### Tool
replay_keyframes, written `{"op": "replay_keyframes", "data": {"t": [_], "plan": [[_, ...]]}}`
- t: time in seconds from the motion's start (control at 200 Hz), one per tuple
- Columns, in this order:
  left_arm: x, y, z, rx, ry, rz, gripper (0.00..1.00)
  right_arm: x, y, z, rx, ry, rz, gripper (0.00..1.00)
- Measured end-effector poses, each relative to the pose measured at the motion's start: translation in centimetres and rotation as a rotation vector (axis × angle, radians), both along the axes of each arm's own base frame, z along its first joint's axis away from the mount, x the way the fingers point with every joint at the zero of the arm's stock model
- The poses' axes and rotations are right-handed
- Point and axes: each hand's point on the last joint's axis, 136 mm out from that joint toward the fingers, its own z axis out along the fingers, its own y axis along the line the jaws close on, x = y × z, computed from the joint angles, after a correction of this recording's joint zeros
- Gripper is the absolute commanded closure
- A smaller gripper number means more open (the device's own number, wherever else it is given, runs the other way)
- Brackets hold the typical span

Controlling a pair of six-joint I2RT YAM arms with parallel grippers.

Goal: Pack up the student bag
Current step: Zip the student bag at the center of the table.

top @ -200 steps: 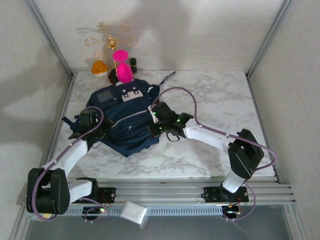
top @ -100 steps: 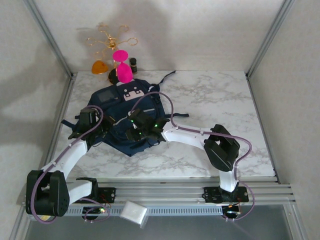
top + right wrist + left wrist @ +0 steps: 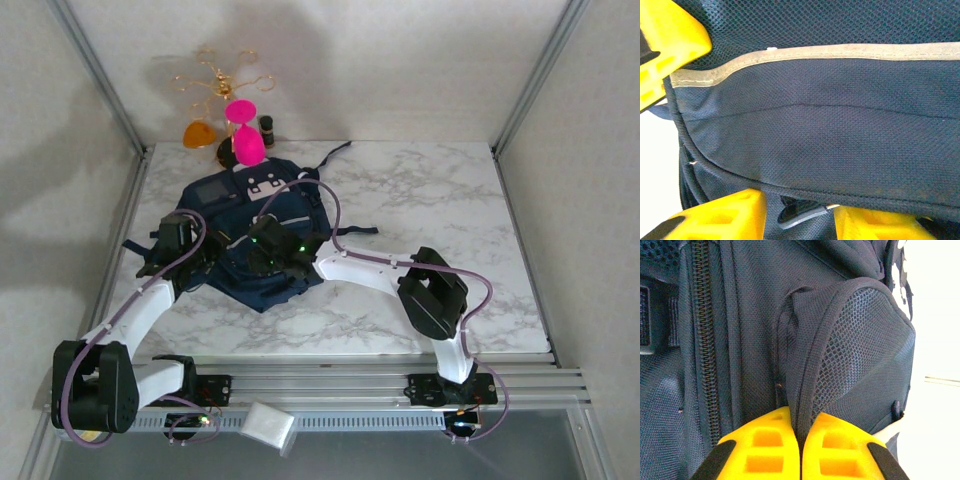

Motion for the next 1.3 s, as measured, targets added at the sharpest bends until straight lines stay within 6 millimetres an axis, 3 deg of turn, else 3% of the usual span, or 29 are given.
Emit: {"op": "replay_keyframes", "data": {"t": [0.235,0.436,0.536,0.711,0.851,0.926,1.026,1.126,1.146,1.171,1.196,1.297], "plan": [[0.1,-0.1,0.3,0.0,0.0,-0.004,1.0,0.5,-1.0,-0.4,-0.037,-0.039,-0.027,0.75],[0.2,-0.3,0.3,-0.008,0.004,-0.009,1.0,1.1,-1.7,-0.4,-0.073,-0.07,-0.051,0.68],[0.2,-0.3,0.3,-0.008,0.003,-0.006,1.0,1.3,-1.4,-0.5,-0.085,-0.076,-0.04,0.83],[0.3,-0.2,0.5,-0.004,0.0,-0.002,1.0,1.5,-1.3,-0.8,-0.108,-0.086,-0.03,1.0],[0.3,0.0,0.8,0.007,0.004,-0.012,1.0,1.3,-2.1,0.0,-0.091,-0.109,-0.025,1.0],[0.4,0.5,1.1,0.004,0.014,-0.025,1.0,1.3,-3.4,0.7,-0.072,-0.113,-0.018,1.0],[0.8,1.1,1.6,-0.009,0.051,-0.064,1.0,2.6,-5.7,1.6,-0.048,-0.13,-0.024,1.0],[1.2,1.4,2.2,-0.003,0.061,-0.089,1.0,3.6,-6.3,1.4,-0.049,-0.134,-0.001,1.0],[1.2,1.4,2.2,-0.003,0.062,-0.091,0.95,3.5,-6.2,1.3,-0.049,-0.131,0.007,1.0],[1.2,1.5,2.2,-0.004,0.063,-0.092,0.8,3.5,-6.1,1.2,-0.048,-0.128,0.017,1.0],[1.1,1.6,2.2,-0.002,0.065,-0.092,0.72,3.4,-6.0,1.1,-0.046,-0.125,0.027,1.0],[1.3,2.4,2.8,0.024,0.045,-0.048,0.58,2.8,-5.3,0.6,-0.032,-0.099,0.061,1.0]]}}
